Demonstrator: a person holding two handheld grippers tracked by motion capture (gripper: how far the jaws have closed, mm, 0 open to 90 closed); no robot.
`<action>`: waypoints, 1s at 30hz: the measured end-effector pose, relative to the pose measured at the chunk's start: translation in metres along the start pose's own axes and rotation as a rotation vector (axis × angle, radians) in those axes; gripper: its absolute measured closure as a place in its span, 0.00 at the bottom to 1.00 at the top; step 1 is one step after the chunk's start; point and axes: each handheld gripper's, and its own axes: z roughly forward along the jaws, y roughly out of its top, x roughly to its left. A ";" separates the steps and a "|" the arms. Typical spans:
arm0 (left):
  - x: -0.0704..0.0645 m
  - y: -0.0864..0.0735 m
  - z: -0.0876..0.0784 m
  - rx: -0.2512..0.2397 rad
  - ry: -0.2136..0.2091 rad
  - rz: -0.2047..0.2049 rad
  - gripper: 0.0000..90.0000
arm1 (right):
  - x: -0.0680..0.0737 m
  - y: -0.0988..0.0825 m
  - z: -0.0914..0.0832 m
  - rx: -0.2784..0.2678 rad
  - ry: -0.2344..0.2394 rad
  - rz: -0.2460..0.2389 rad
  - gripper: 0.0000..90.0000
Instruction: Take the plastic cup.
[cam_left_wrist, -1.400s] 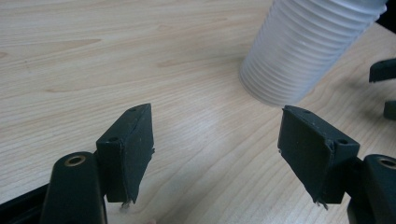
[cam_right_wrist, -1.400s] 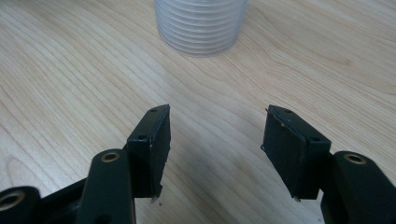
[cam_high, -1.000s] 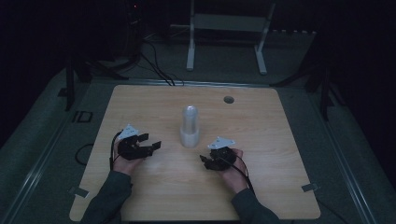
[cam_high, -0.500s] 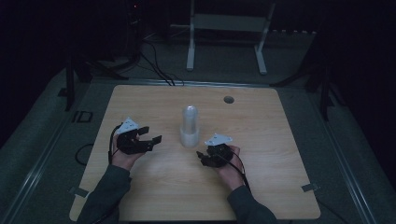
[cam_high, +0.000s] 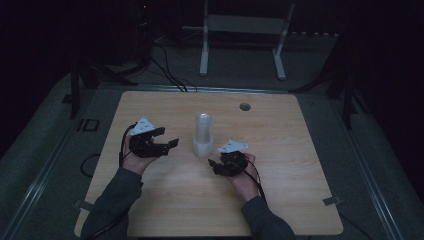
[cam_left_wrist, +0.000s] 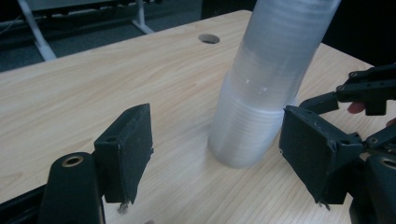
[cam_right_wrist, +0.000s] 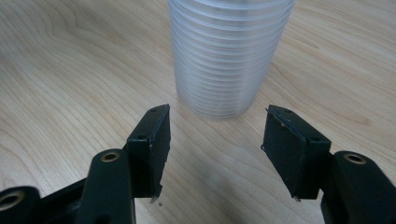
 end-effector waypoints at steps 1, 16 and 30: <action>-0.001 0.002 0.000 0.000 -0.001 0.007 0.29 | 0.000 0.001 0.000 0.000 0.001 0.002 0.46; -0.013 0.033 0.011 0.005 -0.027 0.062 0.22 | -0.003 0.014 0.003 -0.019 -0.002 0.005 0.43; -0.027 0.056 0.033 0.005 -0.069 0.104 0.20 | -0.003 0.028 0.009 -0.029 -0.004 0.022 0.32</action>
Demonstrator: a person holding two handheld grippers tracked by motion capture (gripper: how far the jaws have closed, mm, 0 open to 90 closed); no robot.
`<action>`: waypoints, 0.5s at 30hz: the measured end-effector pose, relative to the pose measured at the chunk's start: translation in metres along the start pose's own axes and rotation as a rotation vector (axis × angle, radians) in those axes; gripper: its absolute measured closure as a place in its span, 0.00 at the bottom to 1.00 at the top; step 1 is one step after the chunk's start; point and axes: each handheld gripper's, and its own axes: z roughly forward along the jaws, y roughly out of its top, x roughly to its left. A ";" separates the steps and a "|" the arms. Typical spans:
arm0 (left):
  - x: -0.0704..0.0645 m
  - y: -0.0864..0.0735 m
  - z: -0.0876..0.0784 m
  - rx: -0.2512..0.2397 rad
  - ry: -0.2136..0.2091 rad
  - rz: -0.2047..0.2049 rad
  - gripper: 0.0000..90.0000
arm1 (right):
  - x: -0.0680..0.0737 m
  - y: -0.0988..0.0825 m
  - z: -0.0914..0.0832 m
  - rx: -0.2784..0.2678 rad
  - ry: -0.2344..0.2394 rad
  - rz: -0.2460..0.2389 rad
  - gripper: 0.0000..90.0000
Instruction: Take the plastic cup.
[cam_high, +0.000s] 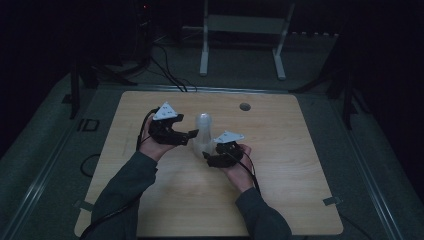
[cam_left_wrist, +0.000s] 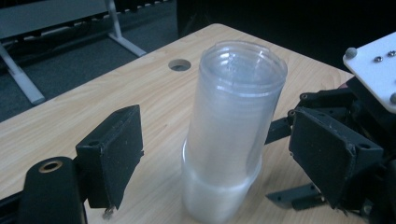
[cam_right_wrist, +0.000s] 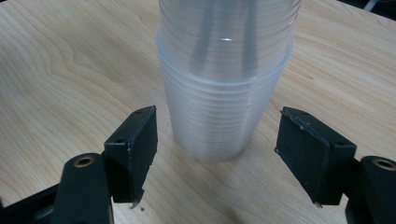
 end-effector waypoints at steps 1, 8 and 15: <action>0.000 0.001 0.002 0.000 -0.001 -0.001 0.20 | 0.000 0.000 0.001 -0.001 0.000 0.000 0.32; -0.004 0.005 0.014 0.002 -0.006 0.019 0.21 | -0.003 0.002 0.001 -0.009 0.002 0.001 0.31; -0.006 0.008 0.023 0.003 -0.019 0.025 0.27 | -0.007 0.004 0.000 -0.012 -0.002 -0.002 0.31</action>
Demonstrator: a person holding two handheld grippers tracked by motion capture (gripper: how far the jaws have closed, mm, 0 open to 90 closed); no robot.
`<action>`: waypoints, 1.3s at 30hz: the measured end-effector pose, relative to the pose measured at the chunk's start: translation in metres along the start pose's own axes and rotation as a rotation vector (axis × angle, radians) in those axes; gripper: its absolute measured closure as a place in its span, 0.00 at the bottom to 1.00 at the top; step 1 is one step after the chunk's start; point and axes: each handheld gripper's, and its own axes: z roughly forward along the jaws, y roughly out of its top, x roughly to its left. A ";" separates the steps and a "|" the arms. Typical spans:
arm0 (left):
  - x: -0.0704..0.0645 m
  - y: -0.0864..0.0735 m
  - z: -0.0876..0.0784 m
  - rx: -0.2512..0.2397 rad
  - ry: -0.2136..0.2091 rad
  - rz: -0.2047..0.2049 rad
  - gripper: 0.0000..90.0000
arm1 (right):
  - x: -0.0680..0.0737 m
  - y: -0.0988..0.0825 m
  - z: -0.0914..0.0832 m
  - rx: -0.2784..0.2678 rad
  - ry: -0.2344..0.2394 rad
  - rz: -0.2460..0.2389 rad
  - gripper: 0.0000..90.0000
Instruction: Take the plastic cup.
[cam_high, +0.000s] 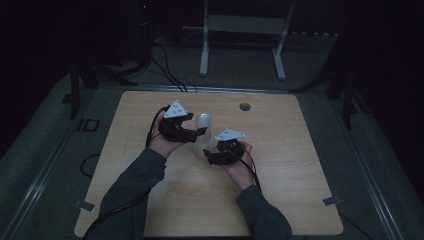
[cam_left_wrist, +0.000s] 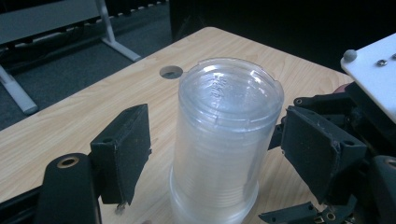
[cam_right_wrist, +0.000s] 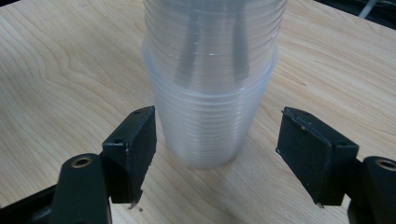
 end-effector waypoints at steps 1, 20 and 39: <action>0.000 0.000 0.002 0.003 -0.001 -0.002 0.27 | 0.000 0.000 0.000 -0.001 0.000 0.001 0.31; 0.000 0.004 0.017 -0.011 -0.008 -0.021 0.32 | -0.002 0.001 0.007 -0.015 0.010 0.016 0.31; 0.000 0.011 0.010 -0.020 -0.026 -0.017 0.43 | -0.003 0.007 0.013 -0.046 0.031 0.031 0.23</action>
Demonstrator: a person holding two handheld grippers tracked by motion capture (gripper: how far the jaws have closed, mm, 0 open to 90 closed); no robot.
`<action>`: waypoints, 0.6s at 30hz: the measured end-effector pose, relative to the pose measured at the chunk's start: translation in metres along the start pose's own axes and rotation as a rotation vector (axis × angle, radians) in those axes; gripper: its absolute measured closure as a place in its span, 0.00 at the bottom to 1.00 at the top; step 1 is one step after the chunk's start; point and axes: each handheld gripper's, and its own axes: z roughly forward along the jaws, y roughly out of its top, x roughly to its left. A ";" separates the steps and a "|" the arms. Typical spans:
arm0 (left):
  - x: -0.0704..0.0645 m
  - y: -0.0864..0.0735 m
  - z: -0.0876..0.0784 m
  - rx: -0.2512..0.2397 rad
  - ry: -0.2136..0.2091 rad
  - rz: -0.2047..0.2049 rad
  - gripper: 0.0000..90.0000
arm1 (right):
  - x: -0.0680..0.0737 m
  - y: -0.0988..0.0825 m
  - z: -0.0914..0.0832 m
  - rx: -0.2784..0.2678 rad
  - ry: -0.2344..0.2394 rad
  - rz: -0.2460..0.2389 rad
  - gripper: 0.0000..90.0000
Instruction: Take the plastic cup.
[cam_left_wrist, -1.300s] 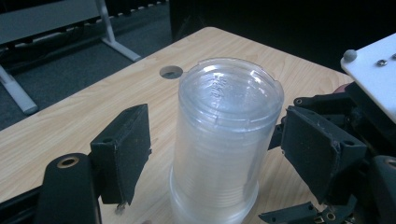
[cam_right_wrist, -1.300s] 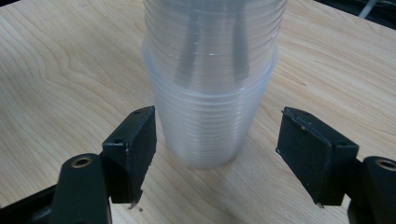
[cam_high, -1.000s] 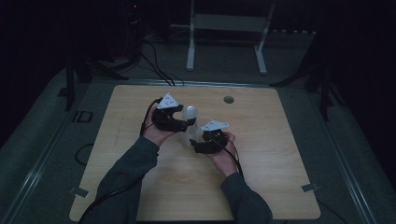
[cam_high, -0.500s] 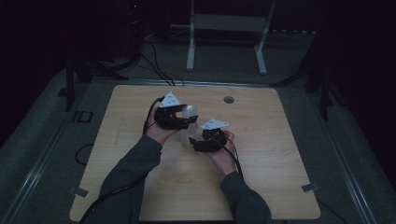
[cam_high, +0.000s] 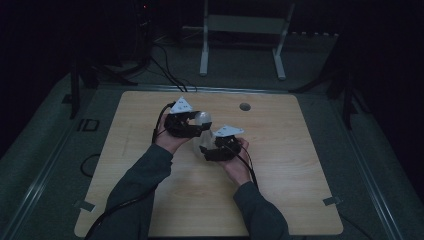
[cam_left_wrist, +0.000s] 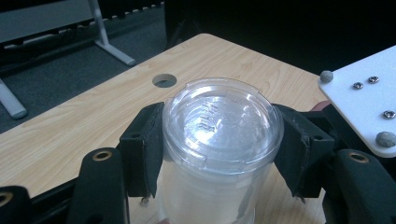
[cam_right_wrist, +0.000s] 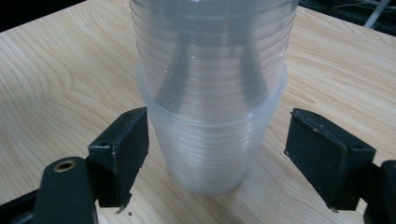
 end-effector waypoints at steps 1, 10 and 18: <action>0.000 0.001 -0.001 -0.002 -0.003 -0.002 0.43 | 0.000 0.001 0.000 0.000 0.002 -0.001 0.23; 0.004 0.006 -0.005 -0.006 -0.023 -0.024 0.43 | 0.002 0.008 0.001 -0.020 -0.001 -0.024 0.21; 0.004 0.006 -0.003 0.005 -0.023 -0.034 0.44 | 0.003 0.013 0.006 -0.043 -0.002 -0.051 0.18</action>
